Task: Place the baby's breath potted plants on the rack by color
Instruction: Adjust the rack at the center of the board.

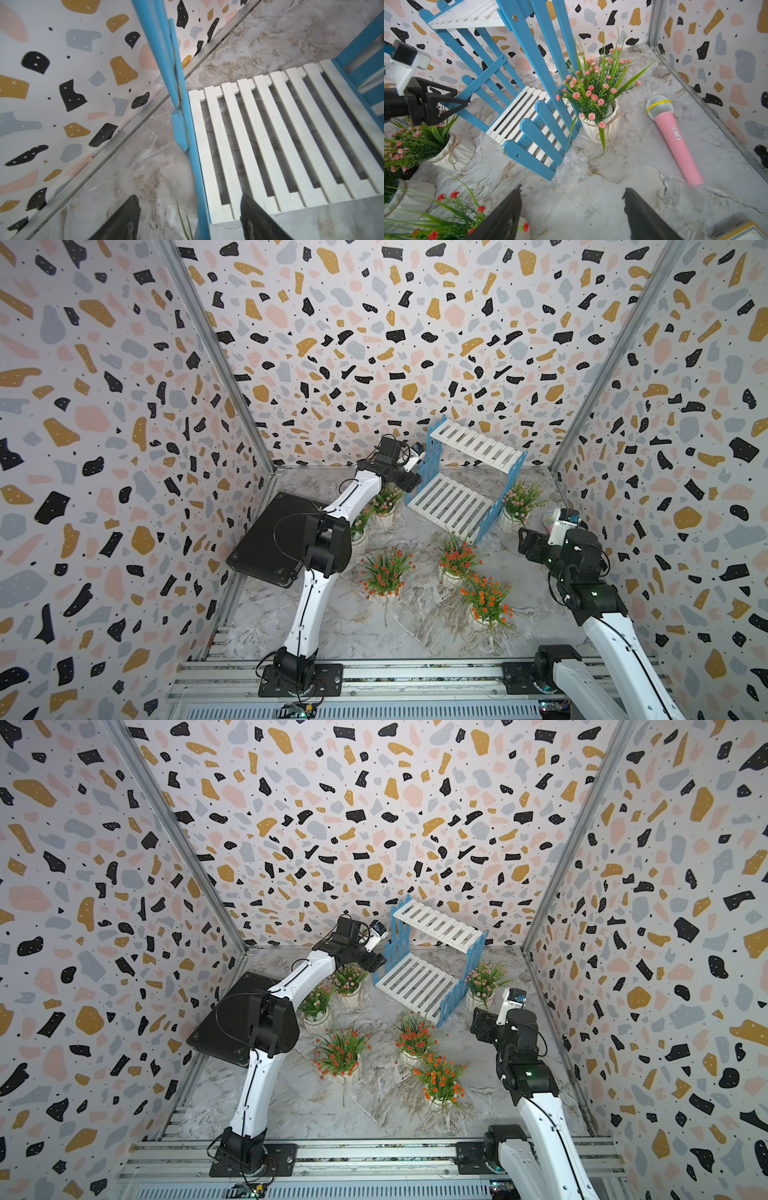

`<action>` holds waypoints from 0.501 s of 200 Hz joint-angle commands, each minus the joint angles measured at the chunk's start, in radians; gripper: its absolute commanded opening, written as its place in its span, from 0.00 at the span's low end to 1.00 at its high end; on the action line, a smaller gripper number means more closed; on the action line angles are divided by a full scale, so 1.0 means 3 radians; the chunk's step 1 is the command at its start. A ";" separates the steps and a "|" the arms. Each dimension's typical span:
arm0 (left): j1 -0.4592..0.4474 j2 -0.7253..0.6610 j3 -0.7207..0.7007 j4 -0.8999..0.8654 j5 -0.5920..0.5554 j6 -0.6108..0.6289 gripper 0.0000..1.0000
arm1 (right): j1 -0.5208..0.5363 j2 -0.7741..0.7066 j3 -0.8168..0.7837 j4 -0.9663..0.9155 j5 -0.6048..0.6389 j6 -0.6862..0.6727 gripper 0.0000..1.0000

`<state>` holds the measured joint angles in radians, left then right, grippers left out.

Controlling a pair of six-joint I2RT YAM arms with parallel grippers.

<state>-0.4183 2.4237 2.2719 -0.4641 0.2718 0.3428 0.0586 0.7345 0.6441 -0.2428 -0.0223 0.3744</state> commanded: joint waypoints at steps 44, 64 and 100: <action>-0.0012 -0.0047 -0.0107 0.0201 0.0087 -0.0032 0.18 | 0.0010 0.0026 -0.0086 0.0139 -0.0018 0.0046 0.77; -0.0018 -0.0154 -0.0276 0.0278 0.0091 -0.0072 0.12 | 0.0013 0.0028 -0.0091 0.0159 -0.0013 0.0067 0.76; -0.0046 -0.0357 -0.0556 0.0381 0.0024 -0.0246 0.02 | 0.0013 0.0010 -0.0092 0.0150 0.0023 0.0090 0.76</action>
<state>-0.4217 2.3821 2.1559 -0.3874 0.2871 0.2749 0.0586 0.7475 0.6144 -0.2138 -0.0303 0.3866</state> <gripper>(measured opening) 0.128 0.761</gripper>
